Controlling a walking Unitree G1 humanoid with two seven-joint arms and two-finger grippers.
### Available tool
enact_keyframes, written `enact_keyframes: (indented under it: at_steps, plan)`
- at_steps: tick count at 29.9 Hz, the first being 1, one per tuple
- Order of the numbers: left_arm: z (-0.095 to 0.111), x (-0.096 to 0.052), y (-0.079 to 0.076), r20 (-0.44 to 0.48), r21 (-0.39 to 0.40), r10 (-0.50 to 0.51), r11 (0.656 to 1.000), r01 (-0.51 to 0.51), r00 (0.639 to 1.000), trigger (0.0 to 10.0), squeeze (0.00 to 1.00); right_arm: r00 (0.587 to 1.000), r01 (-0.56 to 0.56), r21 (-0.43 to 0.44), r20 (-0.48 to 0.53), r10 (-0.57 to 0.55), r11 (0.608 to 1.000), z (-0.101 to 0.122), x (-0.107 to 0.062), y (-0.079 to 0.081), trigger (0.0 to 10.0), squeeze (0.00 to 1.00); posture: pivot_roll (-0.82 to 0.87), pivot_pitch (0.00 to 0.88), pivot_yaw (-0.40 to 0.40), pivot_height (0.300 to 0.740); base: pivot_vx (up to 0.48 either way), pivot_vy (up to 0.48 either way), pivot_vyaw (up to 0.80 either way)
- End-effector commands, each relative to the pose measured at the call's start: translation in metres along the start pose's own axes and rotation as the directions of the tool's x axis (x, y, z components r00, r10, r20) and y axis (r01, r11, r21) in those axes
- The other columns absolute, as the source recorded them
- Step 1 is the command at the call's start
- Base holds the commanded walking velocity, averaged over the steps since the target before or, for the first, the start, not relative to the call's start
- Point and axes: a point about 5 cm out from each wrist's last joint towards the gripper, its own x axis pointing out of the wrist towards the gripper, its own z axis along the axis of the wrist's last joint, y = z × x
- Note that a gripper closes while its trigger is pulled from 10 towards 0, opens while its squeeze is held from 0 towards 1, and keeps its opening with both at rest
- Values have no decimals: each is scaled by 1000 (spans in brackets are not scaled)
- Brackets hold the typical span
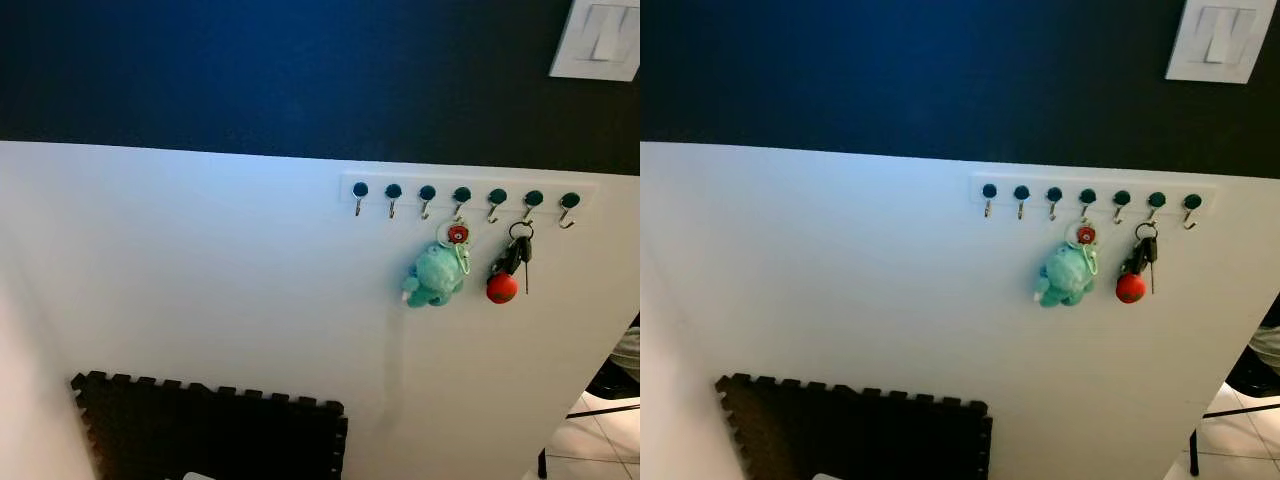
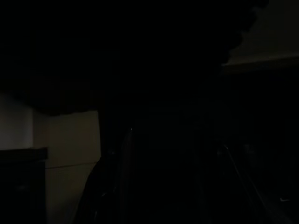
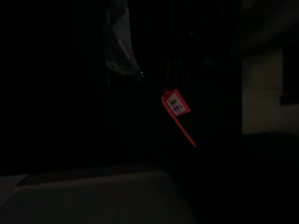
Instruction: Hang keys on a hook
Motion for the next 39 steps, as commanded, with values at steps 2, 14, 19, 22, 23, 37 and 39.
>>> enact_keyframes:
  at_steps: [2, 14, 19, 22, 23, 37, 39]
  plan:
    - [-4, -2, 2, -12, 16, -2, 1000, 2, 1000, 10000, 0, 1000, 11, 7, 5, -11, 1000, -1, -1, -2, 10000, 0, 108, 30, 7, 740, 0, -480, 0]
    - [0, -3, 1, 37, 12, -20, 1000, 20, 999, 10000, 0, 1000, 11, 9, 1, -11, 1000, -2, -1, -3, 10000, 0, 106, 31, 6, 740, 0, -39, 0]
    - [0, -6, 3, 53, 42, -24, 999, 22, 998, 10000, 0, 1000, -4, -12, 27, 4, 1000, 4, -1, -2, 10000, 0, 104, 30, 7, 740, 0, 0, 0]
    - [3, -8, 5, 87, 85, -29, 996, 22, 996, 10000, 0, 997, -35, -67, 69, 39, 997, 13, 1, 0, 10000, 0, 104, 32, 8, 740, 0, 0, 0]
    - [8, -9, 6, 119, 110, -35, 994, 22, 992, 10000, 0, 989, -61, -110, 127, 75, 992, 23, 1, 3, 10000, 0, 100, 34, 11, 740, 0, 0, 0]
    - [55, -24, 7, 364, 126, -173, 983, 135, 915, 10000, 0, 694, -269, -374, 563, 448, 888, 133, -26, 44, 10000, 0, 85, 30, 9, 740, 0, 0, 0]
    - [57, -26, 6, 375, 128, -188, 980, 150, 908, 10000, 0, 664, -295, -384, 576, 477, 875, 139, -31, 48, 10000, 0, 85, 30, 9, 740, 0, 0, 0]
